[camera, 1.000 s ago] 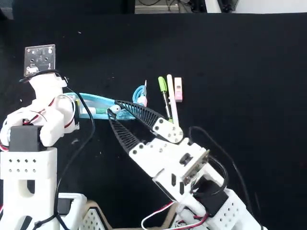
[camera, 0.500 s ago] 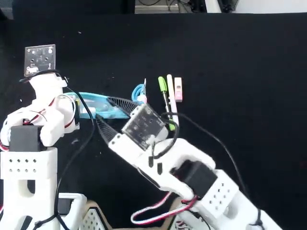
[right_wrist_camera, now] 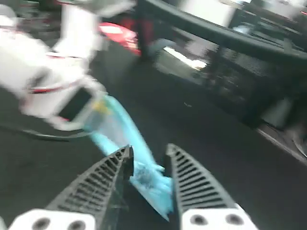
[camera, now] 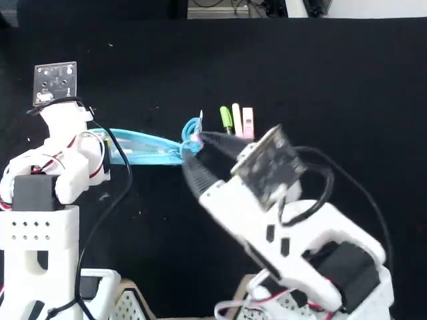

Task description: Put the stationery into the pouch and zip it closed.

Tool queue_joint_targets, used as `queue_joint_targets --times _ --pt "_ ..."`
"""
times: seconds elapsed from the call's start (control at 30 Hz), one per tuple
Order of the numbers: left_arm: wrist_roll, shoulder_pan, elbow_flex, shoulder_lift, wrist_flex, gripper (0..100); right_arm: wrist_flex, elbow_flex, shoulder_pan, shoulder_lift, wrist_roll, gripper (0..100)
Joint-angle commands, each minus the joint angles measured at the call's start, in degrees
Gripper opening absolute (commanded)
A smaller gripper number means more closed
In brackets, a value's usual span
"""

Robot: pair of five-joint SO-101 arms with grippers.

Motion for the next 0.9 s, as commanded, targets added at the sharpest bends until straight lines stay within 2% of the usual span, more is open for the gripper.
queue_joint_targets --times 0.0,0.1,0.2,0.4,0.53,0.6,0.87 --pt "0.3 0.0 3.8 0.7 -0.4 3 2.0 -0.5 10.3 2.5 0.3 11.7" --pt "0.3 0.0 3.9 0.7 -0.4 3 1.8 4.1 15.0 6.6 0.3 16.8" --pt "0.3 0.0 3.9 0.7 -0.4 3 -1.4 8.4 19.0 13.7 -0.9 17.1" --pt "0.4 0.0 4.0 0.7 -0.4 3 -15.7 10.7 26.5 32.6 -10.3 16.8" --pt "0.4 0.0 4.1 0.7 -0.4 3 -26.4 10.5 28.3 45.5 -11.3 16.8" --pt "0.4 0.0 4.1 0.7 -0.4 3 -29.1 8.7 28.5 51.5 -11.5 16.8" --pt "0.3 0.0 4.1 0.7 -0.4 3 -28.5 -8.0 31.9 72.3 -11.8 16.2"
